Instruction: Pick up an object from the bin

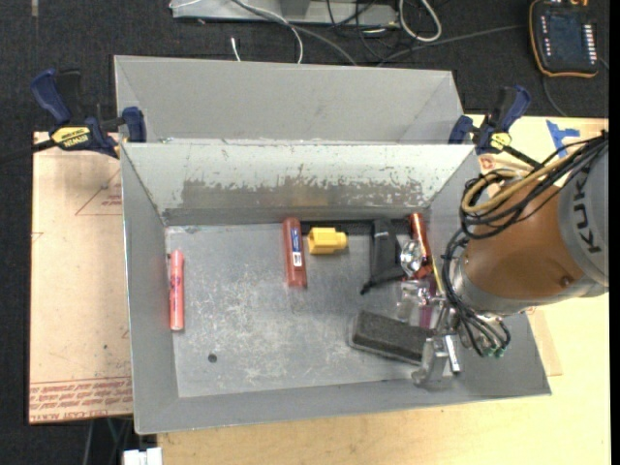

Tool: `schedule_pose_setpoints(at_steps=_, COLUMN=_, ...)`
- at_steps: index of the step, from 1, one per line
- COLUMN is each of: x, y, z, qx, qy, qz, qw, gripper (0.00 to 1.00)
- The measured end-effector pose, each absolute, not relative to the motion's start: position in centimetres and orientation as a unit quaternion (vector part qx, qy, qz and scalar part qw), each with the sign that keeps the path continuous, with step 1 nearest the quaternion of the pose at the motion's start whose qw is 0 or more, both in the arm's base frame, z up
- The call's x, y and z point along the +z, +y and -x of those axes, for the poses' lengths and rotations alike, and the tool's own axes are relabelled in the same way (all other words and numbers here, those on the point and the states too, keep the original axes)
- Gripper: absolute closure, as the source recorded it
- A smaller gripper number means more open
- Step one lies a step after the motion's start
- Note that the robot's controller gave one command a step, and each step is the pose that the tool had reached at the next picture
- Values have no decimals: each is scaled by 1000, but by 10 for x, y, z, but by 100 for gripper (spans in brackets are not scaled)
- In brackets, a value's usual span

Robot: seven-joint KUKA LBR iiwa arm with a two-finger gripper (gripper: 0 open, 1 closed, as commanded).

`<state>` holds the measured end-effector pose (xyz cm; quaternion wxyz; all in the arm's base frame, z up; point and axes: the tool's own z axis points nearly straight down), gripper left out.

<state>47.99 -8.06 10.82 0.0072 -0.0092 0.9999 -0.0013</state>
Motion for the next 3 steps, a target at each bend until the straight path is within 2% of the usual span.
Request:
schedule_pose_setpoints(at_steps=1, x=100, y=-69, z=-489, qx=-1, qy=996, qz=86, qw=9, gripper=0)
schedule_pose_setpoints(at_steps=2, x=71, y=-62, z=-488, qx=-1, qy=998, qz=-55, qw=11, gripper=0)
schedule_pose_setpoints(at_steps=3, x=70, y=-55, z=-487, qx=0, qy=997, qz=71, qw=11, gripper=100)
